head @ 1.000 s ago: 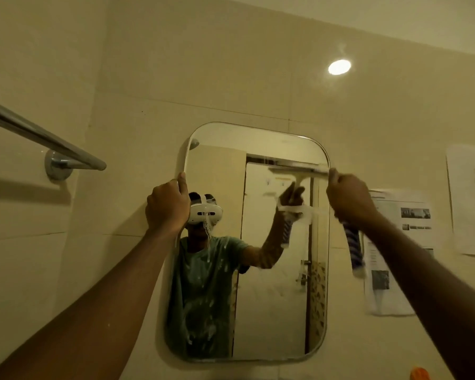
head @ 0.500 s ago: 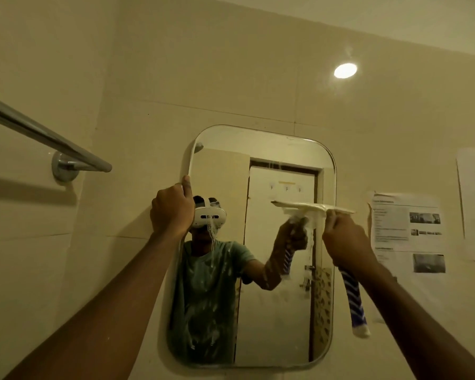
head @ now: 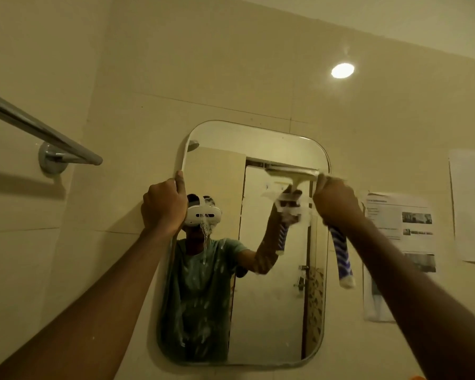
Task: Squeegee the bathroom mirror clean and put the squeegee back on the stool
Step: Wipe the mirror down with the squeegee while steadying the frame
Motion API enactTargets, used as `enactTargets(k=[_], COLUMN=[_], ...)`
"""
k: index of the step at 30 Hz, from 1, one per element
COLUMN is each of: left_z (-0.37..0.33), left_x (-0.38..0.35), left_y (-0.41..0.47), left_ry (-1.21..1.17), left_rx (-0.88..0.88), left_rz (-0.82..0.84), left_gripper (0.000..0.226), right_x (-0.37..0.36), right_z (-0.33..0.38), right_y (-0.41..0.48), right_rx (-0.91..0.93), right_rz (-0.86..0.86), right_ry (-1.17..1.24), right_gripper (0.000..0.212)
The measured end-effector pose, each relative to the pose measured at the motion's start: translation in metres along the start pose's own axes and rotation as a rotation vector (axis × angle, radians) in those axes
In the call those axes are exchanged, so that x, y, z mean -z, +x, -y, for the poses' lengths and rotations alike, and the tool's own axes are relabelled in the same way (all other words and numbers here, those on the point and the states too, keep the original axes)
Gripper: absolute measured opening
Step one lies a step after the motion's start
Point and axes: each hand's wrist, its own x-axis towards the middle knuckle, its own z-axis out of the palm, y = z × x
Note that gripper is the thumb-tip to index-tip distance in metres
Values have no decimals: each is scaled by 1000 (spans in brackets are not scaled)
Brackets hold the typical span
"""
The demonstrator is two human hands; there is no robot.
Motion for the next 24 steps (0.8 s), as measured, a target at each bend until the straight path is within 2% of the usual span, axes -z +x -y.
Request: enactTargets(k=[3, 6, 8, 10, 14, 17, 24], left_z=[0, -3, -3, -3, -3, -3, -2], left_x=[0, 2, 2, 2, 1, -1, -1], left_y=[-1, -3, -4, -5, -5, -4, -11], left_ry=[-6, 15, 22, 29, 27, 22, -6], left_rx=[7, 17, 1, -16, -1, 8, 12], left_rz=[-3, -15, -28, -37, -35, -36, -38], left_gripper=[62, 61, 61, 61, 60, 61, 60], right_x=[-18, -11, 4, 22, 31, 7, -31], right_z=[-33, -32, -17, 6, 26, -6, -62], right_y=[-45, -61, -42, -11, 23, 2, -73], right_rx=[-9, -45, -38, -1, 48, 43, -13], right_rz=[21, 100, 100, 31, 0, -15, 33], right_ry=[-2, -20, -15, -13, -27, 25, 52], right_gripper=[51, 54, 53, 51, 38, 50, 56])
